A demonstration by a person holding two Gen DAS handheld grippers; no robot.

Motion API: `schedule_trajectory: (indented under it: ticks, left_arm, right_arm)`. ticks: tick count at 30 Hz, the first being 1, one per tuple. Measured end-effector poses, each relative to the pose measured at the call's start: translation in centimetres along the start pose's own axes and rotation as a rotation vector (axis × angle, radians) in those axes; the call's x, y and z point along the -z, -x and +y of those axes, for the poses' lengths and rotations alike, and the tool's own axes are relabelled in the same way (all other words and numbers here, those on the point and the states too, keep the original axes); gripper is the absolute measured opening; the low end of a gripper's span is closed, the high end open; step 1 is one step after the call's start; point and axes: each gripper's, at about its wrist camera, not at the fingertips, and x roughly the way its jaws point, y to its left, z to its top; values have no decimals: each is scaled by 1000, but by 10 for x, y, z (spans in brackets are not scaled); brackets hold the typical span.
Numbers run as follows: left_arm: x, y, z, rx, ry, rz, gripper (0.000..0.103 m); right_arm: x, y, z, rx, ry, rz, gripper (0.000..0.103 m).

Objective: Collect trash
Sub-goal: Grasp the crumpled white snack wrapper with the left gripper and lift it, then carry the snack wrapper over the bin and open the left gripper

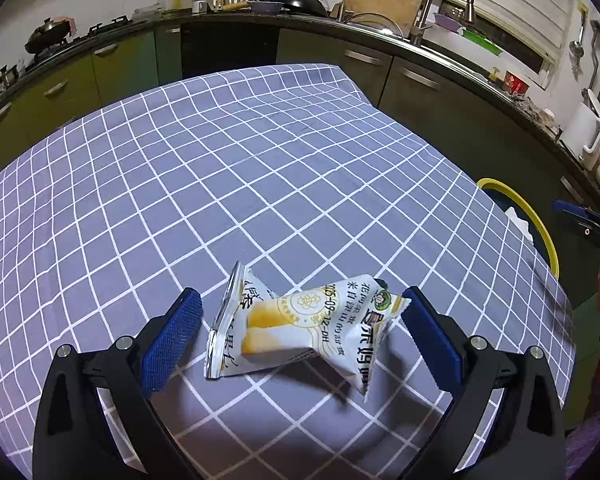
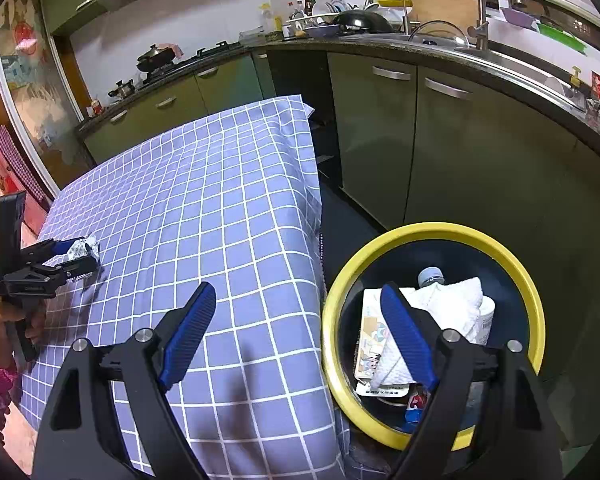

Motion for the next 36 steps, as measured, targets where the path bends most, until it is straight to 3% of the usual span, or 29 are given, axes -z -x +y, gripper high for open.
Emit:
schedule_trajectory:
  ticks: [7,15,36]
  left_arm:
    - [1,0,3,23,-12,-6,98]
    - [1,-2,-2,-34,-54,17,75]
    - [-2,33,-26,-63,-95,-25,74]
  right_arm:
    - [-2,-4,4,0,0,9,80]
    - [-1,-8,8,-2,5,19,80]
    - [1,0,12,-6,6,2,80]
